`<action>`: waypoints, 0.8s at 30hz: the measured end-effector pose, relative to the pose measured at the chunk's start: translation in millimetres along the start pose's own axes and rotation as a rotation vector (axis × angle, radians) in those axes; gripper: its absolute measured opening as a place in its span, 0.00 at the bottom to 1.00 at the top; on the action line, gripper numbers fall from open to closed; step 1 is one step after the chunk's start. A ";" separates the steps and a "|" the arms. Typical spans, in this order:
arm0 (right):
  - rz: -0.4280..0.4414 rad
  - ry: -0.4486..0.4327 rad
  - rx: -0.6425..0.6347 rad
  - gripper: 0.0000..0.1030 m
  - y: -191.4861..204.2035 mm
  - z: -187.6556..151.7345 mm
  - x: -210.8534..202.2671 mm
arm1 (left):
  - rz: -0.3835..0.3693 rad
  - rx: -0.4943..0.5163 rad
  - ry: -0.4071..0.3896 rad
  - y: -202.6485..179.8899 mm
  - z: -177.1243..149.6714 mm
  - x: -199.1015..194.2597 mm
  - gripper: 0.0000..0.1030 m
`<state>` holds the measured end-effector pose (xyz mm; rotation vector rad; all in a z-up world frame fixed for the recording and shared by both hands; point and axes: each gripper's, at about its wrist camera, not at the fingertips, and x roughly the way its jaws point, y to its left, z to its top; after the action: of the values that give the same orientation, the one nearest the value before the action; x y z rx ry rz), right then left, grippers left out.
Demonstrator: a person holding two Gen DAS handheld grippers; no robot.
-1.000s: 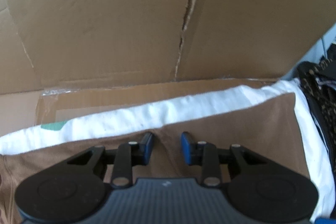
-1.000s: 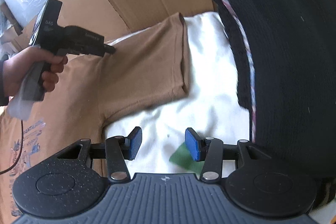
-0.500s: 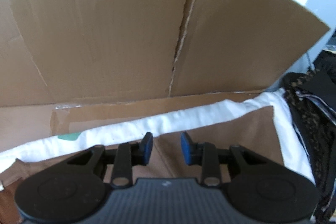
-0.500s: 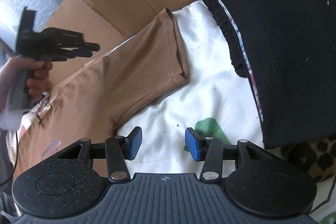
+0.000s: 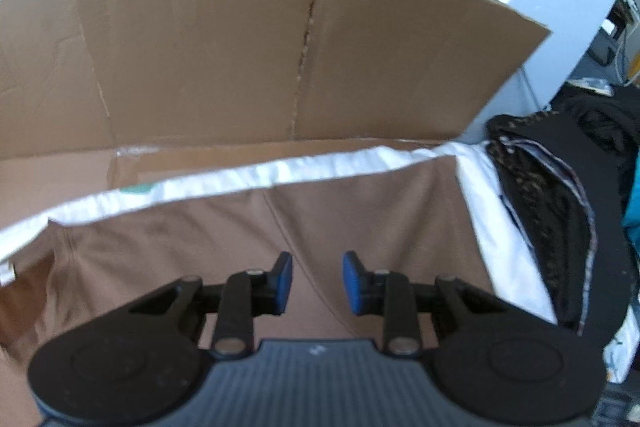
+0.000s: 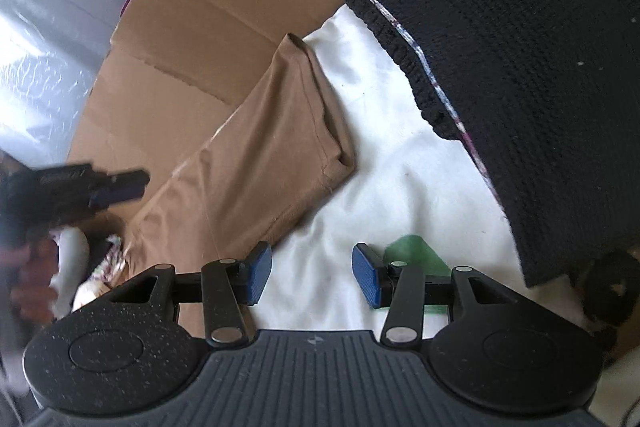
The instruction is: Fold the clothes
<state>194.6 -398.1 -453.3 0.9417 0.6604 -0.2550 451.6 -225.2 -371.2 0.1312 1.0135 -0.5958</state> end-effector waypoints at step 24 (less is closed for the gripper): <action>0.063 -0.014 0.126 0.18 -3.2 39.8 41.1 | -0.022 -0.151 0.094 -44.7 -81.8 16.7 0.04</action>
<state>241.4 -429.2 -464.8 1.0787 0.6060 -0.2490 372.5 -238.9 -421.5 0.0151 1.1488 -0.5349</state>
